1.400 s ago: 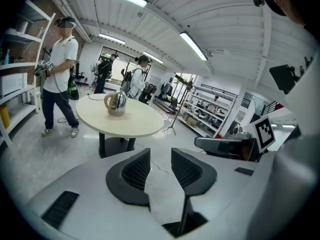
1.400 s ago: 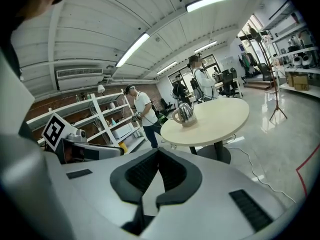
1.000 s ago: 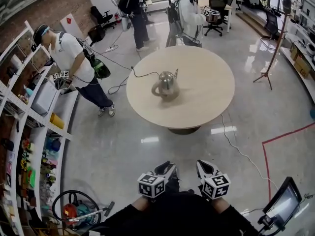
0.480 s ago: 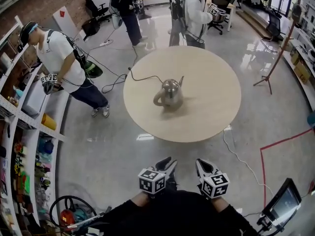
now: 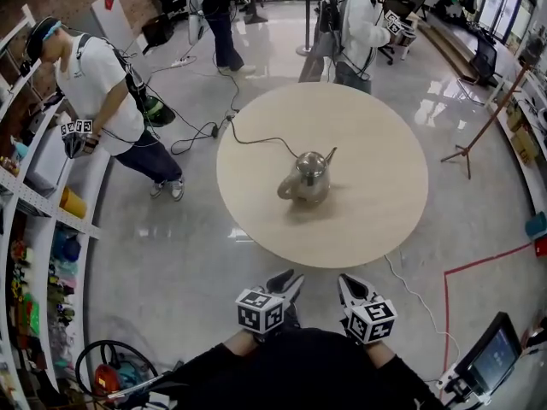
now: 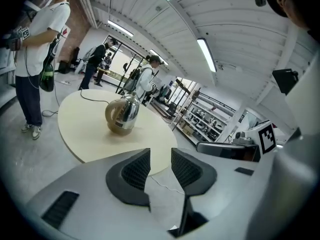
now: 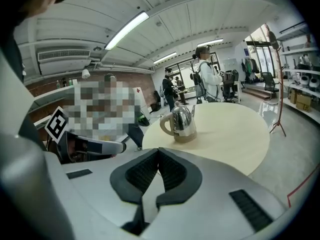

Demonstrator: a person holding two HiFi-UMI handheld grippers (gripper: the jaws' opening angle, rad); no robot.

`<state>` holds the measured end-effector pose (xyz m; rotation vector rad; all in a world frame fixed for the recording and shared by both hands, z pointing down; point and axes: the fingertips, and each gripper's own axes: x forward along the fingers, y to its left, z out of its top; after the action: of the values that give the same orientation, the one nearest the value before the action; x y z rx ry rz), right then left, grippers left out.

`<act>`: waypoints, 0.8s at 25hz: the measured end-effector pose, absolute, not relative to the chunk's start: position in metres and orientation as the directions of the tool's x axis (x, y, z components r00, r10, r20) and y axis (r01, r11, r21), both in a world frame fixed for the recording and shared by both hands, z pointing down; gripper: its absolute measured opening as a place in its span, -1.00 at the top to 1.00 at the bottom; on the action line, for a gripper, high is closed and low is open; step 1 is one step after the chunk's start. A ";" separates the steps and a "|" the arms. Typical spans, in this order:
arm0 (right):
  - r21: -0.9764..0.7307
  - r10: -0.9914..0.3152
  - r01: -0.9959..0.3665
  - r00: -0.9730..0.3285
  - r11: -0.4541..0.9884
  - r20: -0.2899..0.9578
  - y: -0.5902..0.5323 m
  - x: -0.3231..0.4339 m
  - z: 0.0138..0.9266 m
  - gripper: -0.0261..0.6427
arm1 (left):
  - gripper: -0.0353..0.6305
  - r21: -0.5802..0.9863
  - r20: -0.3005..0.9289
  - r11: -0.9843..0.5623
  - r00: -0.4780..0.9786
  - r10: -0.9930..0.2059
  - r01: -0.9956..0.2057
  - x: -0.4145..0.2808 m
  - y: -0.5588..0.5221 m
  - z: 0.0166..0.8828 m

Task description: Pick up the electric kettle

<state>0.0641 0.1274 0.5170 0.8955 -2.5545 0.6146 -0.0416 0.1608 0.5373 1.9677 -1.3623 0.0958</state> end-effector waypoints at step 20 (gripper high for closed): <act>-0.328 -0.452 -0.622 -0.762 0.711 0.464 0.045 0.021 0.534 0.90 | 0.46 0.500 0.486 -0.121 0.393 -0.781 -0.858 -0.085 0.089 0.558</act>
<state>0.0213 0.0445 0.5343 0.8364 -2.5683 0.6751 -0.0850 0.0892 0.5581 1.9136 -1.4058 0.1322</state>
